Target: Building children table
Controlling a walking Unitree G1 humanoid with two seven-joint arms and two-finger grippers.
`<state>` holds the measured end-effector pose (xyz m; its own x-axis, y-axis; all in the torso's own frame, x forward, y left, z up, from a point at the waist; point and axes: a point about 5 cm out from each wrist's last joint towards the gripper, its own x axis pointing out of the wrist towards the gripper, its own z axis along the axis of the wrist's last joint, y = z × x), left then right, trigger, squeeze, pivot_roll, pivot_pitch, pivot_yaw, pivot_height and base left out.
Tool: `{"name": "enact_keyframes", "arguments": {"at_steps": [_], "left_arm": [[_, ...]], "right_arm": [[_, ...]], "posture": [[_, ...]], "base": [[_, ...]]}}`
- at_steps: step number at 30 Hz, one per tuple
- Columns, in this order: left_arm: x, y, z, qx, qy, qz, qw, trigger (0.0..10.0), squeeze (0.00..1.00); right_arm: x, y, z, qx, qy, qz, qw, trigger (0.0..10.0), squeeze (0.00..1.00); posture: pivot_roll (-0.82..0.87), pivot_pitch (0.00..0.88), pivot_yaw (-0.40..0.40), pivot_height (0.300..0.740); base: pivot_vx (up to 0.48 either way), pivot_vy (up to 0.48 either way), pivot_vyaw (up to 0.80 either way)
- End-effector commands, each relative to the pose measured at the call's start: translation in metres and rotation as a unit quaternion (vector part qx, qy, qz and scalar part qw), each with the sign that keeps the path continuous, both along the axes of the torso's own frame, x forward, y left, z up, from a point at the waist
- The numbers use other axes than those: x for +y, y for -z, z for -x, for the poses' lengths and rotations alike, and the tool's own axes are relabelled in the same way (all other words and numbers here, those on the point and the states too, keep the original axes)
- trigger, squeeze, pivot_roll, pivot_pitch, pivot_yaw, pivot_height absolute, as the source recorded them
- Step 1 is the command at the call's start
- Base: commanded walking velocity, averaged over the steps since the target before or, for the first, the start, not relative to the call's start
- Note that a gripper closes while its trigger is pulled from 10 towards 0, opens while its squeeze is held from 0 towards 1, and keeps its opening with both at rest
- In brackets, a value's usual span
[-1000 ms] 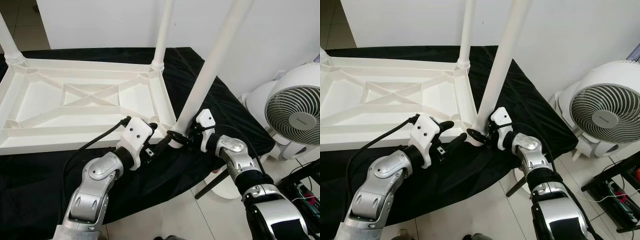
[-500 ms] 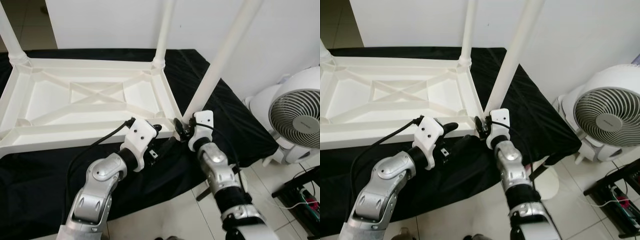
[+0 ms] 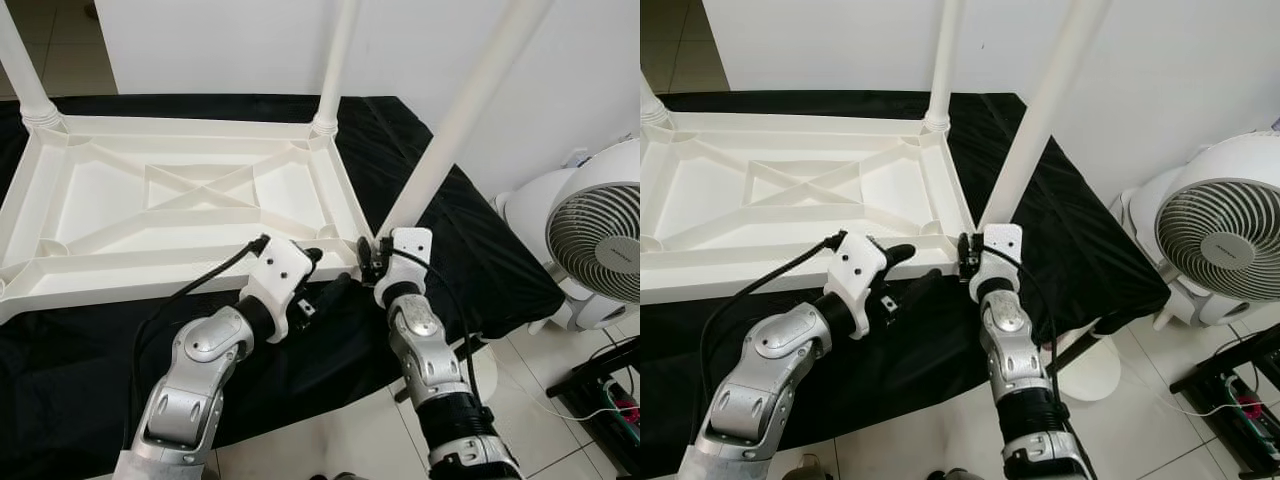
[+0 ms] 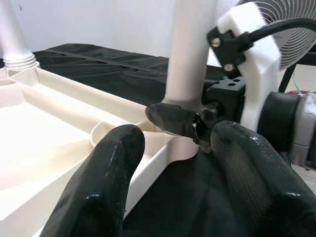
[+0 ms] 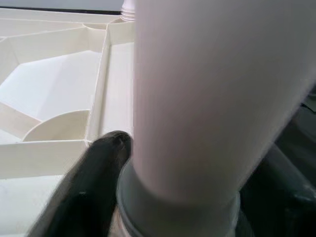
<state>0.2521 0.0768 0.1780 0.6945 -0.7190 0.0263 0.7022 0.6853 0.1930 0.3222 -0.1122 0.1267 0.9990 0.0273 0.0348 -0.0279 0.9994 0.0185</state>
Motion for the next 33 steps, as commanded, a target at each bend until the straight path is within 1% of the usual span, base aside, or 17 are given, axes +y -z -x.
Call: {"name": "enact_keyframes", "arguments": {"at_steps": [1, 2, 5, 6, 8, 13, 14, 16, 17, 18, 20, 24, 27, 30, 31, 32, 33], "left_arm": [[0.0, 0.0, -0.001, 0.001, -0.031, 0.01, 0.999, 10.0, 0.0], [0.0, 0.0, -0.001, 0.001, -0.03, 0.01, 0.999, 10.0, 0.0], [-0.001, 0.0, -0.002, 0.0, -0.029, 0.01, 1.0, 10.0, 0.0], [-0.002, -0.001, -0.002, 0.0, -0.026, 0.012, 1.0, 10.0, 0.0], [-0.002, -0.001, -0.002, 0.0, -0.025, 0.012, 1.0, 10.0, 0.0], [0.0, -0.002, -0.003, -0.001, -0.026, 0.011, 1.0, 10.0, 0.0], [0.001, -0.002, -0.004, -0.001, -0.026, 0.01, 1.0, 10.0, 0.0], [0.001, -0.002, -0.005, -0.002, -0.027, 0.009, 1.0, 10.0, 0.0], [0.001, -0.002, -0.005, -0.002, -0.027, 0.009, 1.0, 10.0, 0.0], [0.002, -0.002, -0.005, -0.003, -0.027, 0.008, 1.0, 10.0, 0.0], [0.002, -0.002, -0.005, -0.003, -0.027, 0.008, 1.0, 10.0, 0.0], [0.002, -0.003, -0.006, -0.004, -0.027, 0.008, 1.0, 10.0, 0.0], [0.002, -0.003, -0.006, -0.005, -0.027, 0.008, 1.0, 10.0, 0.0], [0.002, -0.004, -0.006, -0.006, -0.027, 0.008, 1.0, 10.0, 0.0], [0.002, -0.005, -0.006, -0.007, -0.028, 0.008, 1.0, 10.0, 0.0], [0.003, -0.005, -0.006, -0.008, -0.029, 0.008, 1.0, 10.0, 0.0], [0.003, -0.005, -0.006, -0.008, -0.029, 0.008, 1.0, 10.0, 0.0]], "right_arm": [[-0.017, 0.013, 0.004, 0.031, 0.035, 0.016, 0.999, 10.0, 0.05], [-0.017, 0.012, 0.006, 0.028, 0.032, 0.009, 0.999, 10.0, 1.0], [-0.022, 0.006, 0.006, 0.009, 0.007, -0.012, 1.0, 10.0, 1.0], [-0.03, 0.002, 0.003, -0.011, -0.032, -0.016, 0.999, 10.0, 1.0], [-0.034, 0.002, 0.002, -0.012, -0.053, -0.017, 0.998, 10.0, 1.0], [-0.051, -0.001, -0.003, -0.02, -0.126, 0.01, 0.992, 10.0, 1.0], [-0.056, -0.003, -0.004, -0.018, -0.166, 0.029, 0.985, 10.0, 0.88], [-0.059, -0.004, -0.004, -0.014, -0.193, 0.04, 0.98, 10.0, 0.88], [-0.06, -0.006, -0.005, -0.015, -0.227, 0.05, 0.972, 10.0, 0.0], [-0.061, -0.011, -0.005, -0.022, -0.271, 0.062, 0.96, 10.0, 0.0], [-0.061, -0.011, -0.005, -0.022, -0.271, 0.062, 0.96, 10.0, 0.0], [-0.059, -0.016, -0.011, -0.027, -0.314, 0.079, 0.946, 10.0, 0.0], [-0.057, -0.018, -0.014, -0.03, -0.326, 0.087, 0.941, 10.0, 0.0], [-0.05, -0.019, -0.021, -0.021, -0.365, 0.095, 0.926, 10.0, 0.0], [-0.045, -0.018, -0.024, -0.015, -0.38, 0.098, 0.92, 9.6, 0.0], [-0.039, -0.017, -0.029, -0.007, -0.397, 0.104, 0.912, 3.0, 0.0], [-0.038, -0.017, -0.03, -0.004, -0.401, 0.103, 0.91, 3.0, 0.0]], "posture": [[0.09, 0.061, -0.145, 0.74], [0.09, 0.061, -0.145, 0.74], [0.08, 0.066, -0.138, 0.74], [0.08, 0.069, -0.133, 0.74], [0.08, 0.071, -0.132, 0.74], [0.08, 0.072, -0.126, 0.74], [0.08, 0.07, -0.125, 0.74], [0.08, 0.07, -0.125, 0.74], [0.08, 0.069, -0.124, 0.74], [0.08, 0.069, -0.123, 0.74], [0.08, 0.069, -0.123, 0.74], [0.09, 0.066, -0.12, 0.74], [0.09, 0.067, -0.12, 0.74], [0.1, 0.064, -0.119, 0.74], [0.1, 0.063, -0.119, 0.74], [0.11, 0.063, -0.121, 0.74], [0.11, 0.063, -0.121, 0.74]], "base": [[0.0, 0.0, 0.0], [0.0, 0.0, 0.0], [0.0, 0.0, 0.0], [0.0, 0.0, 0.0], [0.0, 0.0, 0.0], [0.0, 0.0, 0.0], [0.0, 0.0, 0.0], [0.0, 0.0, 0.0], [0.0, 0.0, 0.0], [0.0, 0.0, 0.0], [0.0, 0.0, 0.0], [0.0, 0.0, 0.0], [0.0, 0.0, 0.0], [0.0, 0.0, 0.0], [0.0, 0.0, 0.0], [0.0, 0.0, 0.0], [0.0, 0.0, 0.0]]}}
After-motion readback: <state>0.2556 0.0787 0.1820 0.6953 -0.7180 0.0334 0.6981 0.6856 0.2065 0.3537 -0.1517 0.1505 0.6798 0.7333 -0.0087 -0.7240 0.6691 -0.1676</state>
